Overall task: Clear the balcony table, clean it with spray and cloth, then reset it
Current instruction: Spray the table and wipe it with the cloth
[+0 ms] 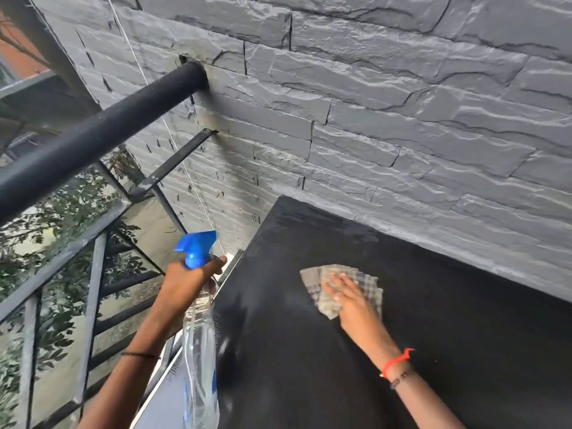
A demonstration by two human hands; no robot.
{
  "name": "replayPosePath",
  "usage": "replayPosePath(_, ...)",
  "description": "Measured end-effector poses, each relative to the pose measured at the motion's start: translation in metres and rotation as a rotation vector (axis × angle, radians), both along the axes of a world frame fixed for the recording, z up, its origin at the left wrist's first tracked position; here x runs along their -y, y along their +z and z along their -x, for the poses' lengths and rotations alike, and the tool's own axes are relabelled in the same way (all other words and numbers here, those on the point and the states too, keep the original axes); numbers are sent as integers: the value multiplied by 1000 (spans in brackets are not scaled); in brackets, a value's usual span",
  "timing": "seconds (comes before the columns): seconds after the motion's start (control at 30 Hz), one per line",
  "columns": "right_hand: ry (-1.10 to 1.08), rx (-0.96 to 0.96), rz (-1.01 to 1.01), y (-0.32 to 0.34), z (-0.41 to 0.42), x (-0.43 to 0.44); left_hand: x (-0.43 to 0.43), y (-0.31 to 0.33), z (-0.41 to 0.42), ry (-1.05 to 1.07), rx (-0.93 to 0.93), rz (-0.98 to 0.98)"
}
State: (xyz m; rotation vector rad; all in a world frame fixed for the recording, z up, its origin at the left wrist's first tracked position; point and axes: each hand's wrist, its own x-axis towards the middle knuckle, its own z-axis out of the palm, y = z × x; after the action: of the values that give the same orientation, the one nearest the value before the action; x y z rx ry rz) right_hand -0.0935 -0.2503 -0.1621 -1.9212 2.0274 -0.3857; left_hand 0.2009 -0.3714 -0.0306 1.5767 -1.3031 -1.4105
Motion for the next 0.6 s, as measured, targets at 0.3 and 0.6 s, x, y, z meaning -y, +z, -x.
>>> replayPosePath(0.3, -306, -26, -9, 19, 56, 109, 3, -1, 4, 1, 23, -5)
replayPosePath(0.6, -9, -85, 2, 9, 16, 103, 5, -3, -5, 45, 26, -7)
